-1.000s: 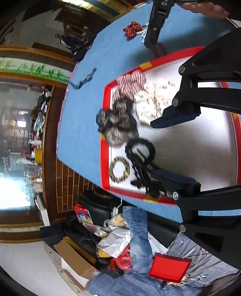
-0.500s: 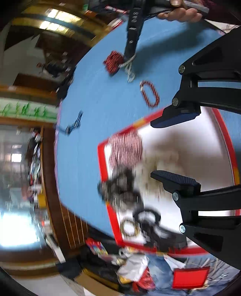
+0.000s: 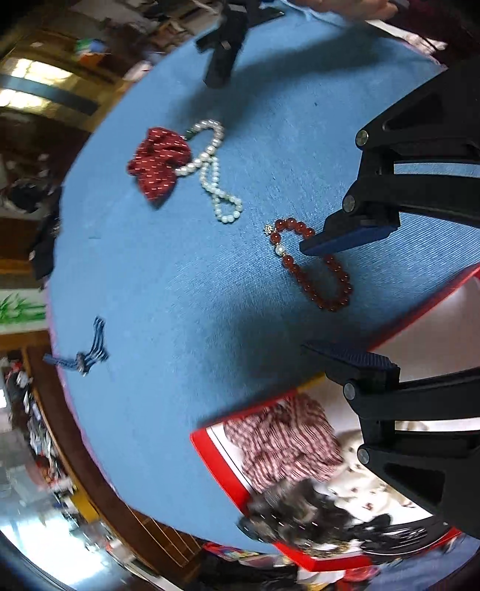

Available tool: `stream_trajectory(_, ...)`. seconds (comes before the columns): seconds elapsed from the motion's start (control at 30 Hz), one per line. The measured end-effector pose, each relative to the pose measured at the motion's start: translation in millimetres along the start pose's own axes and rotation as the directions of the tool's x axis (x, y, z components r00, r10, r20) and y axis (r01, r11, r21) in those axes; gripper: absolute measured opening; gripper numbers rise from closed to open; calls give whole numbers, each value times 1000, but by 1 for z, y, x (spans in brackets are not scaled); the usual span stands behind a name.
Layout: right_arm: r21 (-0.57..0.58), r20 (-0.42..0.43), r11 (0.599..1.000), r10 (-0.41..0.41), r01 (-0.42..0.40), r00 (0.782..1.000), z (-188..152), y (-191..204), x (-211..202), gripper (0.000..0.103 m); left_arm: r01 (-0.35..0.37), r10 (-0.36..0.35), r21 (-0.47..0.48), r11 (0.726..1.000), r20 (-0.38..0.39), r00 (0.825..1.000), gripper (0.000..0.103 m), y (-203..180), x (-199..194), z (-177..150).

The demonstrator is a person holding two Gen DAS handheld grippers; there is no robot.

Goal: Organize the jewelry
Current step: 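Grasp the red bead bracelet with left gripper while right gripper grasps pearl necklace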

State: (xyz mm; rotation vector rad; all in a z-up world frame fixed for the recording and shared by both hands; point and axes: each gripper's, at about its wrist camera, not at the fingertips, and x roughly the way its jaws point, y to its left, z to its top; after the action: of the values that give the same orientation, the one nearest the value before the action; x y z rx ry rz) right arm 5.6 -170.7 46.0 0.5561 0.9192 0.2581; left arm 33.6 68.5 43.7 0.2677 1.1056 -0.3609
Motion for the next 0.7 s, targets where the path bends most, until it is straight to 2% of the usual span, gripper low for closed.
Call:
stream_trajectory(0.23,30,22,1000,-1,0,1000,5,-15,-10,21,-23,24,14,1000,-58,998,45,1,20,2)
stream_trajectory(0.33,34,25,999,-2,1,1000,6,-17,-12,21,-10,10,-6,1000,-64,998,41,4,28,3)
stream_trajectory(0.4,37,27,999,-7,6,1000,7,-17,-12,21,-2,0,-20,1000,-64,998,32,3,29,4)
stream_trajectory(0.47,38,25,999,-13,12,1000,10,-18,-10,22,-4,1,-40,999,-55,998,29,0,28,4)
stream_trajectory(0.53,43,24,999,-34,33,999,12,-19,-8,28,-4,1,-55,999,-48,999,18,-7,27,2)
stream_trajectory(0.57,37,17,998,-56,56,998,13,-21,-6,32,23,-26,-61,998,-43,999,14,-13,25,0)
stream_trajectory(0.7,14,-21,990,-141,141,990,20,-25,10,34,88,-89,-69,994,-21,996,12,-35,20,-8)
